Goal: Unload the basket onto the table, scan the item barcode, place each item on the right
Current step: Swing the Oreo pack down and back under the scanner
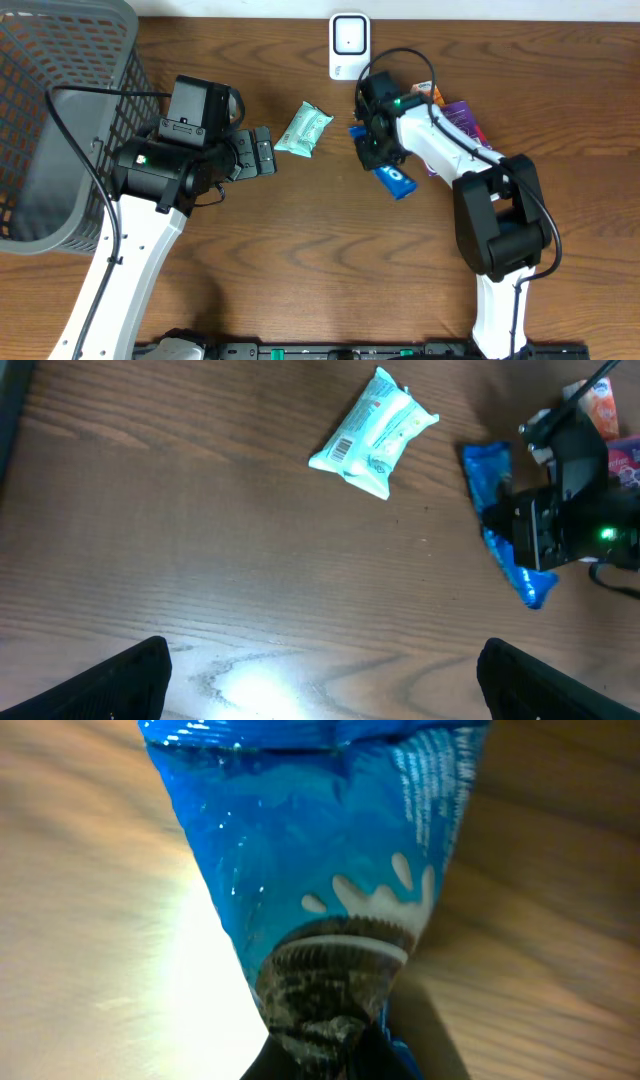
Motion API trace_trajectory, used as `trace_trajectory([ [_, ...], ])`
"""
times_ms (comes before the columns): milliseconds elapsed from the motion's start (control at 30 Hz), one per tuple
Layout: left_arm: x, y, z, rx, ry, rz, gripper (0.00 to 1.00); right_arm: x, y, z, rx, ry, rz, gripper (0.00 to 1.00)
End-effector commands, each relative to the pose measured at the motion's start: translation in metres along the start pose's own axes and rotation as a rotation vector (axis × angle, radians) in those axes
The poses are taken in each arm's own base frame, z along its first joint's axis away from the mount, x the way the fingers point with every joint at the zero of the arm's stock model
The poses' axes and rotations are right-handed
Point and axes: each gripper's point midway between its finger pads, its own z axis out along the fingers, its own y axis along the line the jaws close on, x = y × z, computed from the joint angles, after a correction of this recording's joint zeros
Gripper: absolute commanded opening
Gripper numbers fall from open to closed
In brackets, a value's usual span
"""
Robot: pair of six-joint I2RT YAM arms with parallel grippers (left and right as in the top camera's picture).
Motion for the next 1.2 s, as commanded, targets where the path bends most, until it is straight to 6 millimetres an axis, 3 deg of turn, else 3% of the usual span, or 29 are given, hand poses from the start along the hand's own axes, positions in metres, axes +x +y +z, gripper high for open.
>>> trace_trajectory([
  [0, -0.002, 0.004, 0.001, -0.017, 0.0, 0.012, 0.98, -0.023, 0.051, -0.032, -0.387, -0.025, 0.045, 0.01],
  [200, -0.002, 0.004, 0.001, -0.017, 0.0, 0.012, 0.98, -0.029, 0.079, -0.062, -0.731, -0.034, 0.068, 0.01],
  [333, -0.002, 0.004, 0.001, -0.017, 0.0, 0.012, 0.98, -0.028, 0.075, -0.053, -0.815, -0.013, 0.204, 0.01],
  [433, -0.002, 0.004, 0.001, -0.017, 0.0, 0.012, 0.98, -0.031, 0.082, -0.053, -0.974, -0.034, 0.261, 0.01],
  [500, -0.002, 0.004, 0.001, -0.017, 0.0, 0.012, 0.98, -0.031, 0.081, -0.042, -1.013, -0.034, 0.348, 0.01],
  [633, -0.002, 0.004, 0.001, -0.017, 0.0, 0.012, 0.98, -0.025, 0.067, -0.013, -0.924, -0.022, 0.498, 0.01],
  [733, -0.002, 0.004, 0.001, -0.017, 0.0, 0.012, 0.98, -0.026, 0.054, -0.004, -0.857, -0.053, 0.517, 0.01],
  [800, -0.002, 0.004, 0.001, -0.017, 0.0, 0.012, 0.98, -0.03, 0.043, -0.004, -0.817, -0.076, 0.538, 0.07],
  [1000, -0.001, 0.004, 0.001, -0.017, 0.0, 0.012, 0.98, -0.039, 0.002, -0.019, -0.575, -0.137, 0.524, 0.22],
  [1100, -0.001, 0.004, 0.001, -0.017, 0.0, 0.012, 0.98, -0.035, -0.036, -0.041, -0.284, -0.142, 0.499, 0.26],
  [1167, -0.002, 0.004, 0.001, -0.017, 0.0, 0.012, 0.98, -0.034, -0.046, -0.057, -0.185, -0.137, 0.457, 0.27],
])
